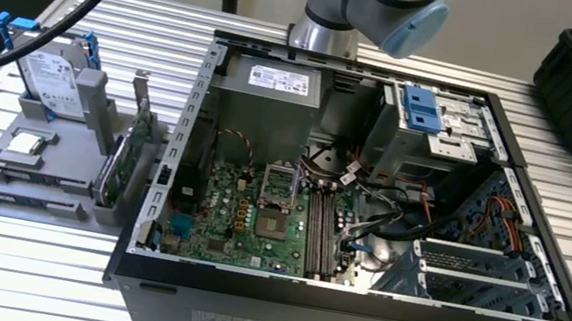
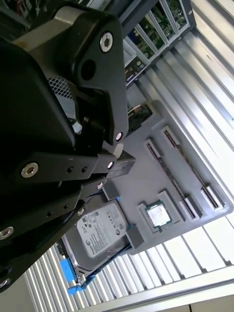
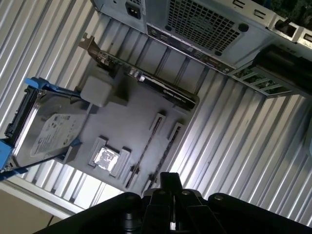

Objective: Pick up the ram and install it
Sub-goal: 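Pick up the ram and move it above insertion slot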

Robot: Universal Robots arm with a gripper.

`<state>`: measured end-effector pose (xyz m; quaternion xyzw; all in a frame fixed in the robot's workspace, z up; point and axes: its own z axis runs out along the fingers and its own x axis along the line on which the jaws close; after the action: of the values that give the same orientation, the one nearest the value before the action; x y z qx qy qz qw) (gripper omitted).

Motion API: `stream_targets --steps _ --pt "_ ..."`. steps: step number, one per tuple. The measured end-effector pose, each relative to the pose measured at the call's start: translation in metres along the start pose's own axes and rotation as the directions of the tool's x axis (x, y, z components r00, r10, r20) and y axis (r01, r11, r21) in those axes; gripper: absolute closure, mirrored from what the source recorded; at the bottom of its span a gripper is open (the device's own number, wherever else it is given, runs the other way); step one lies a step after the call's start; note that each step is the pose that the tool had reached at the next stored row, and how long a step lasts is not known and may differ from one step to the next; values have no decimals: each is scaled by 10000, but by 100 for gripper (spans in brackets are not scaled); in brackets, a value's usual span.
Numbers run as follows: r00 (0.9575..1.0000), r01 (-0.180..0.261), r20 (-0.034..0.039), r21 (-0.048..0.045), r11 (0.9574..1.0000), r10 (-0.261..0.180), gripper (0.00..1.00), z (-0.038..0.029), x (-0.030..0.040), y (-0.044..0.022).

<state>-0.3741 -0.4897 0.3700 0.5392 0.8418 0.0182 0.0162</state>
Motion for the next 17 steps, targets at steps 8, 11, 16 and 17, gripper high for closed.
stream_targets --steps 8,11,16,17 --pt "9985 -543 27 4 9985 543 100 3 2 -5" --pt "9972 -742 36 5 9972 742 100 4 3 -7" --pt "9943 -1062 52 5 9943 1062 100 7 4 -10" --pt "9936 -1132 55 5 9936 1132 100 7 5 -11"
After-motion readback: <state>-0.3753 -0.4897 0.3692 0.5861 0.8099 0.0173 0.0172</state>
